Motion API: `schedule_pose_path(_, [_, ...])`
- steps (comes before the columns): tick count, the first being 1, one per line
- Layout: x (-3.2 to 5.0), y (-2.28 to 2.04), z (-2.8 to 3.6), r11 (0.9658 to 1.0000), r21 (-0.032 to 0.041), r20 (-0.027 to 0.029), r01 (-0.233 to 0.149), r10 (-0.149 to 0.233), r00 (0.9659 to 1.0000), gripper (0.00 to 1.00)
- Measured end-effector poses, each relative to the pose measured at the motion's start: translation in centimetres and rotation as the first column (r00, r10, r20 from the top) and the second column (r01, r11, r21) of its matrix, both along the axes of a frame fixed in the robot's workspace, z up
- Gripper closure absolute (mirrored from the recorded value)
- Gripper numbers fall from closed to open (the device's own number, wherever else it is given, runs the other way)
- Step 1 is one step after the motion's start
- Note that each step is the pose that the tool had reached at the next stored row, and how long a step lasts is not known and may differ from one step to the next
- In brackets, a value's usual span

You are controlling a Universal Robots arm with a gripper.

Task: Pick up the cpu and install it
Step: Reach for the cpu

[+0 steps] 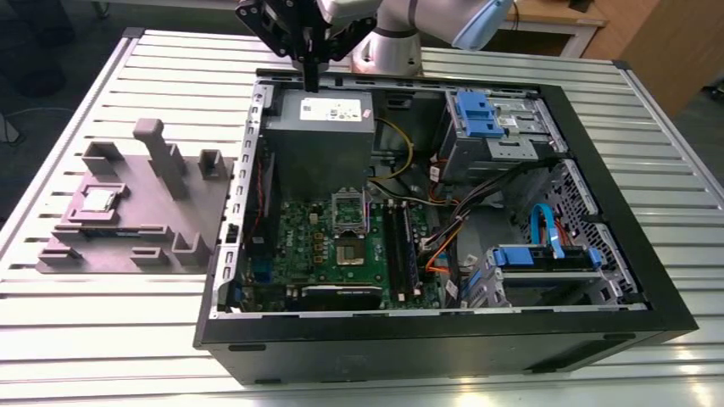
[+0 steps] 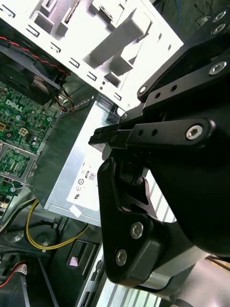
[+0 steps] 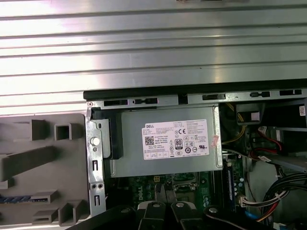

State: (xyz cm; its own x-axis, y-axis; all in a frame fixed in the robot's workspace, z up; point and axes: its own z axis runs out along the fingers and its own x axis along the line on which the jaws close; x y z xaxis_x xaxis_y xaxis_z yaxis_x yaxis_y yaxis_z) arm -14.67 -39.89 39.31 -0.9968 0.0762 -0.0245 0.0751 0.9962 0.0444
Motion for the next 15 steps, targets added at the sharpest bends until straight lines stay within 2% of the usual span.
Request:
schedule_pose_path(3, [-0.07, 0.0, 0.0, 1.0, 0.0, 0.0, 0.0, 0.0, 1.0, 0.9])
schedule_pose_path(5, [-1.37, 0.0, 0.0, 1.0, -0.0001, -0.0001, 0.0, 0.0, 1.0, 0.9])
schedule_pose_path(15, [-1.59, 0.0, -0.01, 1.0, 0.0, 0.0, 0.0, 0.0, 1.0, 0.9])
